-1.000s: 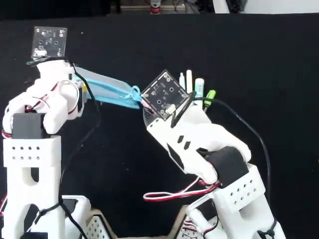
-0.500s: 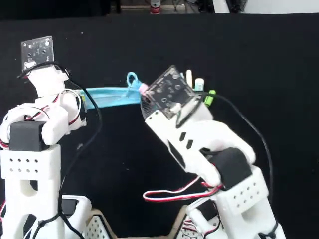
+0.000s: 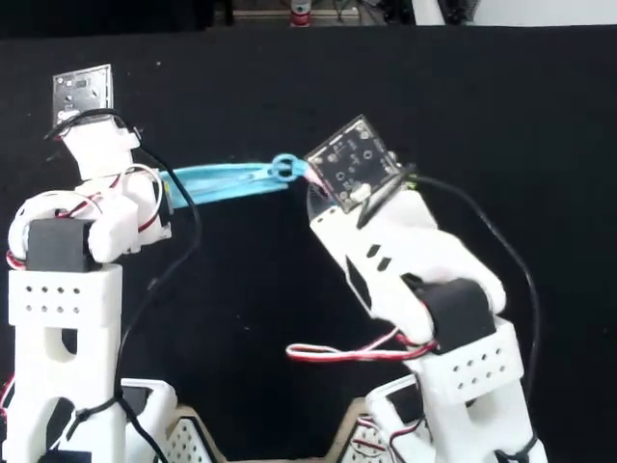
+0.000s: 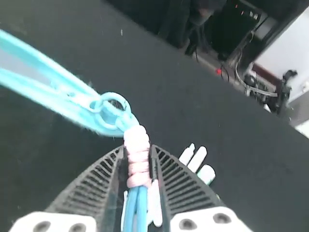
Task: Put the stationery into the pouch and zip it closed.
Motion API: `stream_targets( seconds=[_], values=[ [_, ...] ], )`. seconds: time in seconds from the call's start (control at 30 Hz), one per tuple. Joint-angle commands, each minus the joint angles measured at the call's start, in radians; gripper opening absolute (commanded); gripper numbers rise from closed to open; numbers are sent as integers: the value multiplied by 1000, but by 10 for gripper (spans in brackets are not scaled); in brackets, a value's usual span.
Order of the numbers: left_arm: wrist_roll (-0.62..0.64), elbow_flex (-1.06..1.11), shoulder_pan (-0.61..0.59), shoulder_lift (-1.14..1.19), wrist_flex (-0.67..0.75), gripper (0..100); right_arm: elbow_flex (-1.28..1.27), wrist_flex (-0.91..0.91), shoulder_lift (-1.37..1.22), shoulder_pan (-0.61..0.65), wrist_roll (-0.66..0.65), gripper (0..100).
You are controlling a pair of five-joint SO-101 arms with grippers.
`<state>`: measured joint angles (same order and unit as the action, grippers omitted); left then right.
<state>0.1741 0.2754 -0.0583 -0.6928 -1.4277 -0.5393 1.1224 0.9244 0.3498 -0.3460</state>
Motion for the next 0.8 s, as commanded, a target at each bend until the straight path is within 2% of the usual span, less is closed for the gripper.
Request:
stream_targets(
  seconds=[0.0, 0.17, 0.27, 0.53, 0.67, 0.77],
  values=[
    [-12, -65, -27, 6, 11, 30, -8, 5, 16, -71, -29, 11],
    [-12, -70, -27, 6, 11, 30, -8, 6, 18, -144, -29, 11],
    [-12, -70, -25, 6, 11, 30, -13, 20, 18, -143, -25, 11],
    [-12, -71, -22, 6, 11, 37, 19, 61, 18, 35, -15, 34],
    [-12, -71, -24, 6, 11, 109, 99, 104, 18, 121, 120, 170],
    [-12, -71, -22, 6, 11, 115, 196, 146, 10, 157, 193, 189]
  ],
)
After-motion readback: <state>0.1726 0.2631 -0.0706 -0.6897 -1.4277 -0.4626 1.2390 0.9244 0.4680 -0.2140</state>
